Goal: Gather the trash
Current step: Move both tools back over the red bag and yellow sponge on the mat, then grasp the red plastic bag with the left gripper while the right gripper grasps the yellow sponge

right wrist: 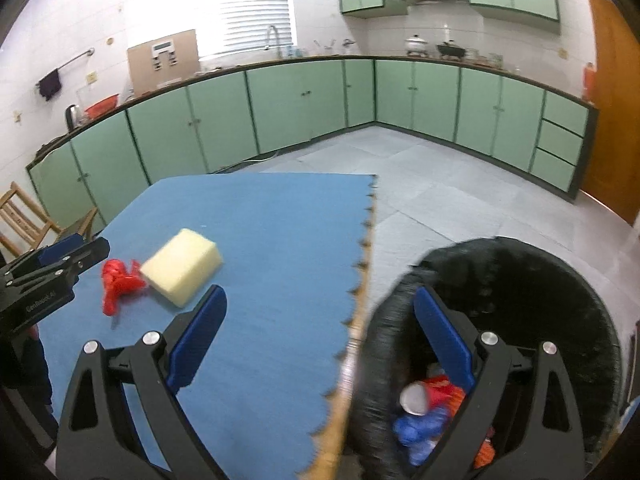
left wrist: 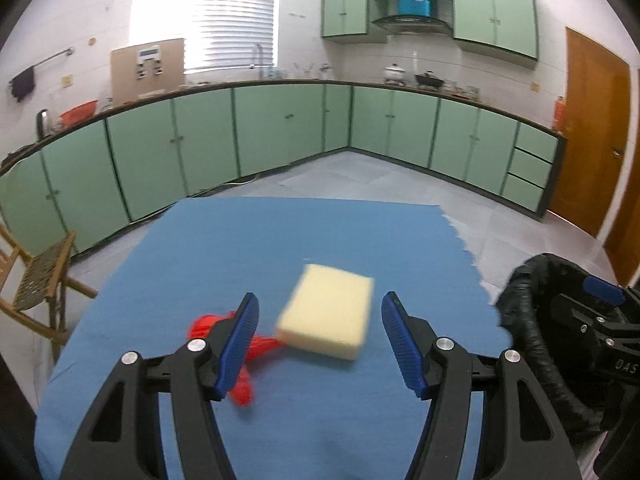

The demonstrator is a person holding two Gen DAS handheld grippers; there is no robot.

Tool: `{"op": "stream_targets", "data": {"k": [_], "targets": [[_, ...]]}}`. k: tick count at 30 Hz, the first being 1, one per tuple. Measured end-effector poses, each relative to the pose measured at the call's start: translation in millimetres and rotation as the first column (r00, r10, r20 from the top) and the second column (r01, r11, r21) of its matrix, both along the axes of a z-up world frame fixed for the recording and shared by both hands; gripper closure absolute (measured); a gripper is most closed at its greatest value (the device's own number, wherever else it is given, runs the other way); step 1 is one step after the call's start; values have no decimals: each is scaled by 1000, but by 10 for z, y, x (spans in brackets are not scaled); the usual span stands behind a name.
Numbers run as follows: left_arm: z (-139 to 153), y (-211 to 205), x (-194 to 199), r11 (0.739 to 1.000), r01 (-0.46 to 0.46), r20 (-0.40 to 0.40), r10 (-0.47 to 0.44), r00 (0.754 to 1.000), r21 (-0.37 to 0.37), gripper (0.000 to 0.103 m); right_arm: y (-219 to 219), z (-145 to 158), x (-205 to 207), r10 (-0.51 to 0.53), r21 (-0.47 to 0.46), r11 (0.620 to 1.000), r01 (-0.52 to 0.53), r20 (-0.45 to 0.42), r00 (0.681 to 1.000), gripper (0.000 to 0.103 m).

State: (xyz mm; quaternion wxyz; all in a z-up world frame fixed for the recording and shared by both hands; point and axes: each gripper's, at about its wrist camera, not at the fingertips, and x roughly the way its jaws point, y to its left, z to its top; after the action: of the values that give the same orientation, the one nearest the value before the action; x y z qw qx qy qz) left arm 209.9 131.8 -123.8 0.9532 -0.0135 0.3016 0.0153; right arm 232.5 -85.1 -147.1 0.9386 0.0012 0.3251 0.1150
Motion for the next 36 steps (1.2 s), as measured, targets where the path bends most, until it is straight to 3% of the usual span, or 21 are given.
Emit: {"op": "stream_targets", "data": {"k": [10, 27, 29, 31, 36], "targets": [[-300, 499, 114, 995, -98, -52, 98, 994, 11, 40, 531, -213, 232, 69, -3, 998, -70, -26, 997, 11], [-783, 698, 503, 994, -107, -161, 102, 982, -25, 41, 919, -422, 524, 117, -6, 993, -117, -60, 991, 11], [-793, 703, 517, 994, -109, -156, 105, 982, -17, 53, 976, -433, 527, 130, -12, 991, -131, -56, 990, 11], [-799, 706, 527, 994, -113, -155, 111, 982, -2, 71, 1050, -448, 536, 149, -8, 989, -149, -56, 987, 11], [-787, 787, 486, 993, -119, -136, 116, 984, -12, 83, 1291, -548, 565, 190, 2, 982, -190, -74, 979, 11]]}}
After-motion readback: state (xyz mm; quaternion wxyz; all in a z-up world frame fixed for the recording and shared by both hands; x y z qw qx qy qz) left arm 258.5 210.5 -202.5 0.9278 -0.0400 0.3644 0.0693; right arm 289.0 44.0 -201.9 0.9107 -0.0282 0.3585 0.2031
